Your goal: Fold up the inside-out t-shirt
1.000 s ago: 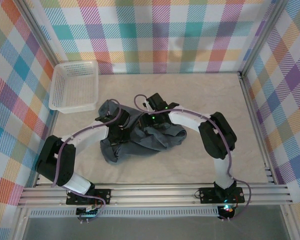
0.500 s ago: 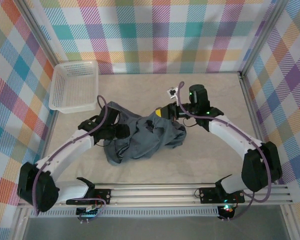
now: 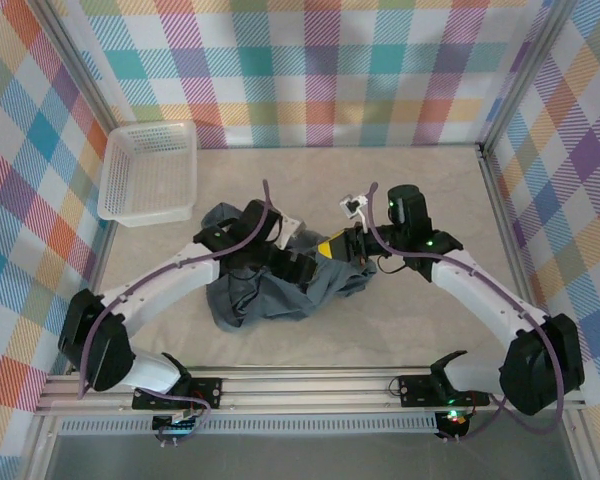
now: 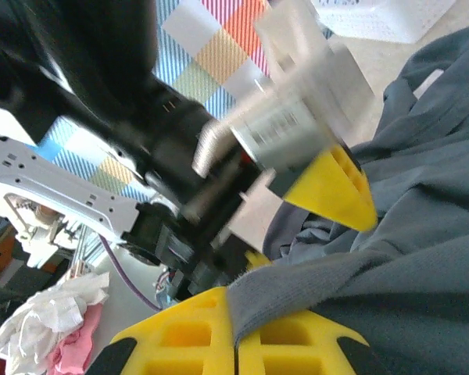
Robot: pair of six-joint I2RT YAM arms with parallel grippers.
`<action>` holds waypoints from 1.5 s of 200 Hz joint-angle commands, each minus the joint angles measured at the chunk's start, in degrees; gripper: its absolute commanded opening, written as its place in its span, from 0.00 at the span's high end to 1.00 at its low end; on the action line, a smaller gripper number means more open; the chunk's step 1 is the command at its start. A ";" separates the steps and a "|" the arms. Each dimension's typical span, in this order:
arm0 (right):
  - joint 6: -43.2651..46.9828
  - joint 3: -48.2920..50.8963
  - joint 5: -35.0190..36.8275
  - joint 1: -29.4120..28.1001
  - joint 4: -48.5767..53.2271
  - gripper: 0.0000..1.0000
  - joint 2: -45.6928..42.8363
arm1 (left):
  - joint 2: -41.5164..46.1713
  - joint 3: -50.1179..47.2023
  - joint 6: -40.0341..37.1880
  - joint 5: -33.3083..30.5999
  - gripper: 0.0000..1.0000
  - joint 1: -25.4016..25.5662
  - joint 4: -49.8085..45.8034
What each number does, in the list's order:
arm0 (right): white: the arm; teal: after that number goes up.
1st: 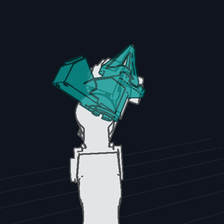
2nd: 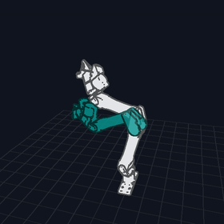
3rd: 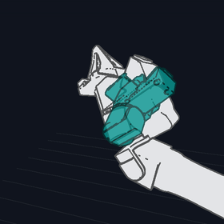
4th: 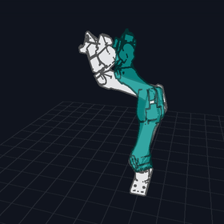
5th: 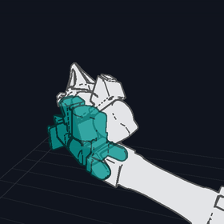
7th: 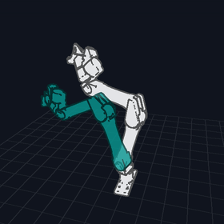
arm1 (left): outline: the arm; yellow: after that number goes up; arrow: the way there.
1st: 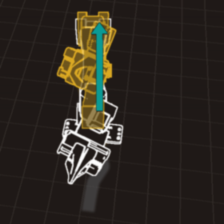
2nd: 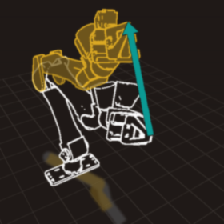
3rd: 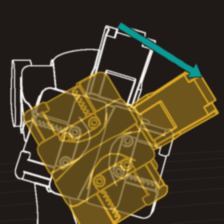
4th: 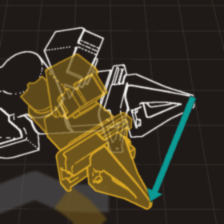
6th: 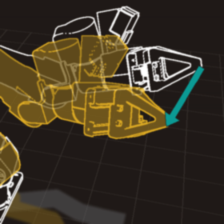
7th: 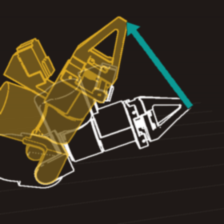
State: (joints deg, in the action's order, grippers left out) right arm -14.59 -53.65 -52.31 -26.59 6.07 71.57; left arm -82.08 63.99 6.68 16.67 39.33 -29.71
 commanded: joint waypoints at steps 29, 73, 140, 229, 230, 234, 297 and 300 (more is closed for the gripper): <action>0.22 -3.22 -3.61 0.31 1.33 1.00 -2.05 | -4.31 3.92 5.31 -14.57 0.15 0.27 11.90; -10.26 3.37 10.23 7.51 -4.86 1.00 -8.25 | -10.28 10.64 8.12 -23.43 1.00 -0.32 2.15; -3.11 10.29 23.72 9.74 11.27 0.88 -2.15 | -1.77 9.52 23.28 15.88 1.00 -6.37 6.82; 11.92 7.31 41.33 -10.94 2.40 0.53 -14.94 | -6.02 14.18 24.83 15.09 1.00 -5.32 0.42; 11.85 7.19 41.64 -11.12 2.47 0.53 -14.65 | -6.00 14.29 24.85 15.03 1.00 -5.32 0.34; 11.18 6.46 43.06 -11.36 2.81 0.52 -13.27 | -6.04 14.46 24.84 14.93 1.00 -5.32 0.23; 14.61 2.50 33.96 -11.87 1.31 0.92 -0.48 | -3.90 15.77 21.90 11.03 1.00 -6.27 -2.78; 14.24 2.57 31.87 -11.90 0.89 0.97 -0.96 | -3.82 15.54 21.28 10.42 1.00 -6.61 -3.10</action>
State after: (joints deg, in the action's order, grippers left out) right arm -2.44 -49.69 -9.39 -38.24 9.61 73.63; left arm -87.81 77.38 31.44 30.04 33.80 -29.34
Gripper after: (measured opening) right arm 0.286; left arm 0.058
